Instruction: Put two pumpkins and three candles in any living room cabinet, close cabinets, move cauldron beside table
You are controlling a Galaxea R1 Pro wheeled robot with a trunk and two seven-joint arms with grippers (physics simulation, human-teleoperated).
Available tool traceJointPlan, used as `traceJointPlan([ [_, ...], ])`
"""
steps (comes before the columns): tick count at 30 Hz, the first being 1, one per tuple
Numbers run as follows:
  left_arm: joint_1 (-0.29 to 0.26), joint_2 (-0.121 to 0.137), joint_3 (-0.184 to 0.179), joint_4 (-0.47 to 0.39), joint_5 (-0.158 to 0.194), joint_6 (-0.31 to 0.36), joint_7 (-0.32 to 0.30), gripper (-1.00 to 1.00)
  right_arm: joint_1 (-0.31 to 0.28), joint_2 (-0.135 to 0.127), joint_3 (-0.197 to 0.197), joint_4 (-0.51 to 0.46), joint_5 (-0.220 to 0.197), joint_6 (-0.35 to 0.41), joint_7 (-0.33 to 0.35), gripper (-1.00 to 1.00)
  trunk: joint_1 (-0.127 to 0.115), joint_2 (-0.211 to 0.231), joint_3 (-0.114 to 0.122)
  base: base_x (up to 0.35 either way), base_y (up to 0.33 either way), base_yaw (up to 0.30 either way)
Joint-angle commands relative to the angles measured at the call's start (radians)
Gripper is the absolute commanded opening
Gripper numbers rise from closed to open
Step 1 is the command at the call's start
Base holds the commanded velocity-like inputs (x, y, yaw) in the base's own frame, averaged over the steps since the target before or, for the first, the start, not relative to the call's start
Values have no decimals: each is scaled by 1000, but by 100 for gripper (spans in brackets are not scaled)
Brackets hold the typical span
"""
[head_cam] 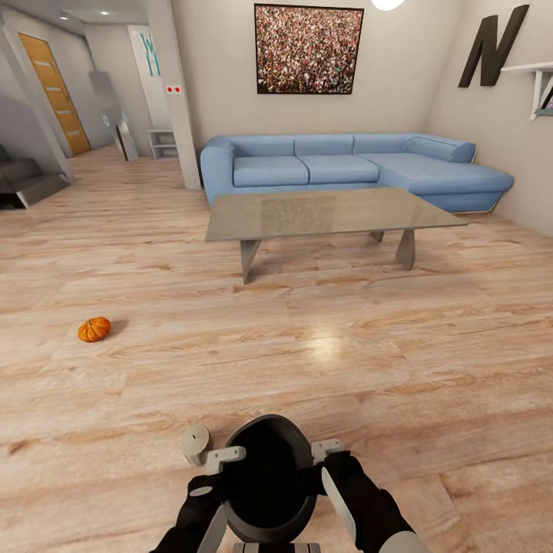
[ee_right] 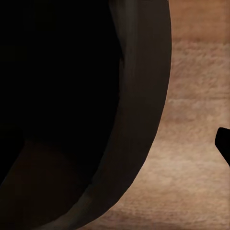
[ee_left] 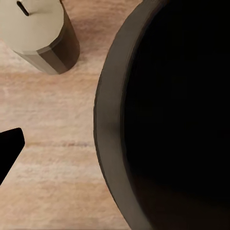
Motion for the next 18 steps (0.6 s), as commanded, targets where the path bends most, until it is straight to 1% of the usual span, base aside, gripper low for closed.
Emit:
traceJointPlan([
  [1,-1,0,-7,1,10,-2,10,100,0,0,1,-1,-5,4,-5,100,0,0,-1,0,0,0],
  [9,-1,1,-15,3,10,-9,10,100,0,0,1,-1,-5,4,-5,100,0,0,-1,0,0,0],
  [15,-1,1,-16,4,10,-8,10,100,0,0,1,-1,-5,4,-5,100,3,-2,-24,0,0,0],
  [18,-1,0,-16,4,10,-8,11,100,0,0,1,-1,-5,4,-5,100,3,-2,-24,0,0,0],
])
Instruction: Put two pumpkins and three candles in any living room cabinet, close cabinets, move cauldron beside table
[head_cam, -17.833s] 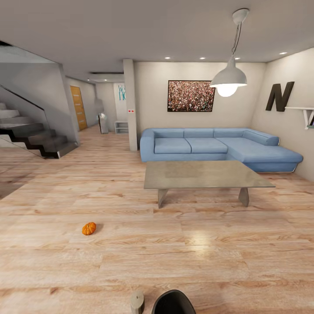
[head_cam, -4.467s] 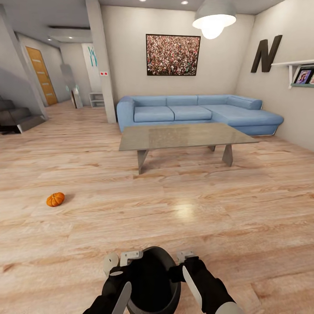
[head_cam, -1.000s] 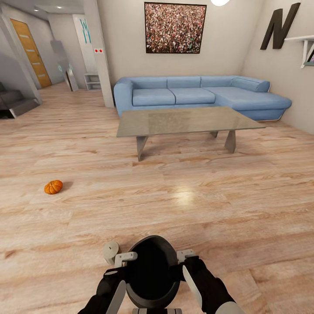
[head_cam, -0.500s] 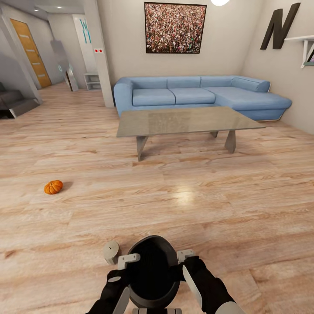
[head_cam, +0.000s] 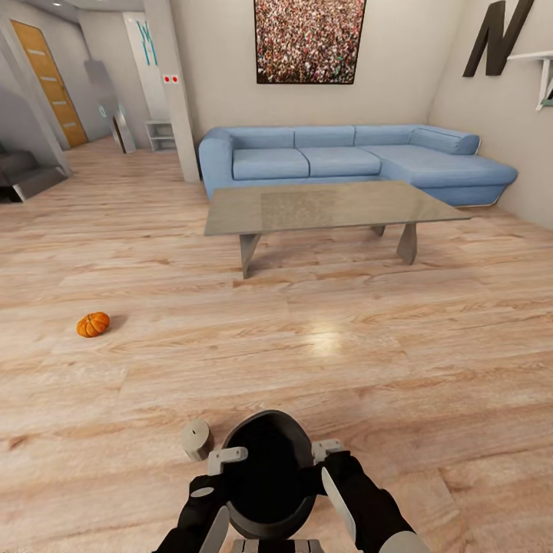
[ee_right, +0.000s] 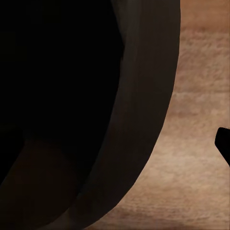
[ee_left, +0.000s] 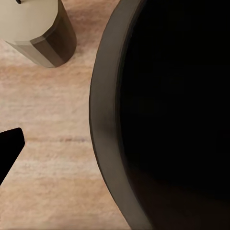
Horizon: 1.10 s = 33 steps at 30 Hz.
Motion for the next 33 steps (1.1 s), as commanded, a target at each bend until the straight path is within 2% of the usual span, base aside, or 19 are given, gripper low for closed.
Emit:
traceJointPlan([
  [1,-1,0,-2,-1,10,2,10,100,0,0,1,-1,-5,4,-5,100,0,0,-1,0,0,0],
  [6,-1,0,-2,-1,10,2,10,100,0,0,2,-1,-5,4,-5,100,0,0,-1,0,0,0],
  [11,-1,0,-2,-1,10,3,10,100,0,0,2,-1,-5,4,-5,100,2,-2,-20,0,0,0],
  [19,-1,0,-1,-1,11,4,11,100,0,0,1,-1,-5,4,-4,100,2,-2,-20,0,0,0],
  [24,-1,0,-2,-1,12,5,11,100,0,0,1,-1,-5,4,-5,100,4,-3,-39,0,0,0],
  [33,-1,-1,-1,-2,12,4,11,100,0,0,2,-1,-5,4,-5,100,4,-3,-39,0,0,0],
])
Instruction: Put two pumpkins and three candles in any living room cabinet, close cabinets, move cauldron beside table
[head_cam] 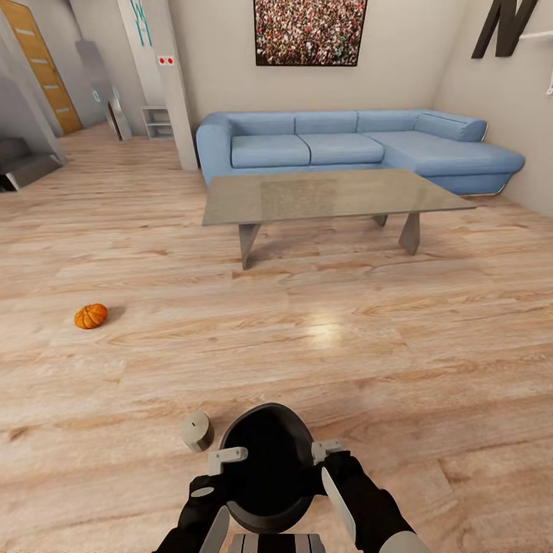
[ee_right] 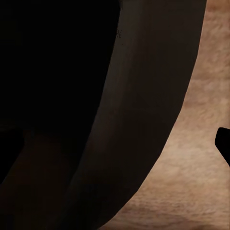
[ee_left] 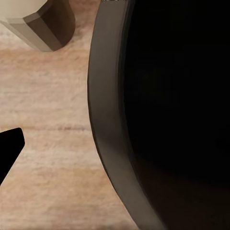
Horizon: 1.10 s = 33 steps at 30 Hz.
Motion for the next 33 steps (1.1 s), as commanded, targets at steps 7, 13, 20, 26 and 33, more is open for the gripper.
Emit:
traceJointPlan([
  [7,0,1,-2,-1,10,1,9,100,0,0,2,-1,-5,4,-6,100,0,0,-1,0,0,0],
  [13,0,1,-1,-1,10,1,9,100,0,0,2,-1,-5,4,-6,100,0,0,-1,0,0,0],
  [20,0,0,-2,0,10,1,10,-100,0,0,1,-1,-5,4,-8,-100,0,0,-1,0,0,0],
  [26,0,-1,-2,0,10,1,10,-100,0,0,2,-1,-5,4,-7,-100,0,0,-1,0,0,0],
  [33,0,-1,-2,0,10,1,10,-100,0,0,2,-1,-5,4,-7,-100,0,0,-1,0,0,0],
])
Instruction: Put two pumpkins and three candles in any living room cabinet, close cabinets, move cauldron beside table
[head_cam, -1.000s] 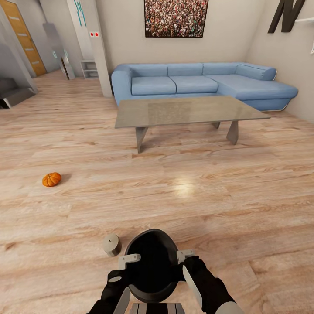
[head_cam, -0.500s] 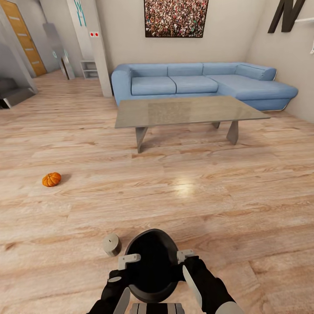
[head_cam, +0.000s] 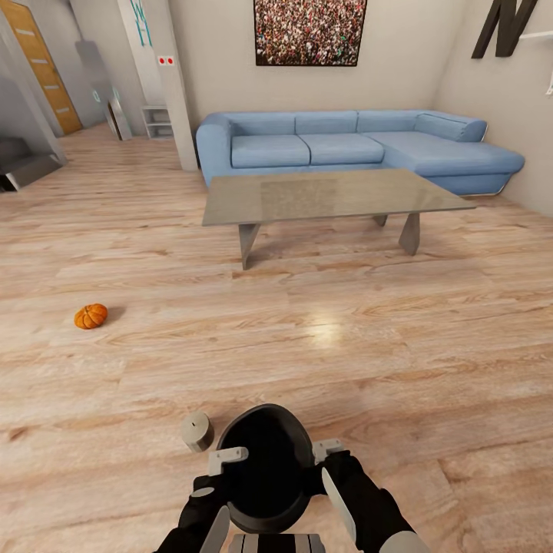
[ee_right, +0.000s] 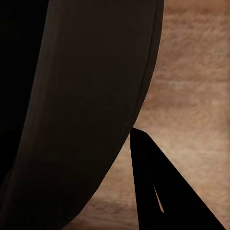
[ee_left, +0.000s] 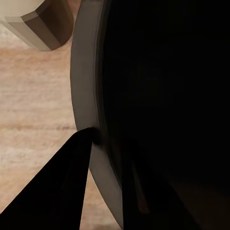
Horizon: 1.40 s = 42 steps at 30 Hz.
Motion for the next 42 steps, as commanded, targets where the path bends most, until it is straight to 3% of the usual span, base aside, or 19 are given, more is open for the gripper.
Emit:
traceJointPlan([
  [1,-1,1,-2,-1,5,4,10,-100,0,0,5,-1,-36,4,-6,-100,0,0,-1,0,0,0],
  [9,-1,-2,-2,-1,5,4,10,-100,0,0,5,-1,-36,4,-6,-100,0,0,-1,0,0,0],
  [11,-1,-2,-2,-1,6,5,10,-100,0,0,3,-1,-36,5,59,-100,0,0,-1,0,0,0],
  [12,-1,-2,-2,-1,6,5,10,-100,0,0,3,-1,-36,5,61,-100,0,0,-1,0,0,0],
  [28,-1,-4,-3,-1,7,5,10,-100,0,0,3,-1,-36,5,62,-100,0,0,-1,0,0,0],
  [34,-1,-4,-28,-1,6,5,10,-100,0,0,3,-1,-36,4,61,-100,0,0,-1,0,0,0],
  [42,-1,-4,-31,-1,6,5,10,-100,0,0,3,-1,-35,4,60,-100,0,0,-1,0,0,0],
])
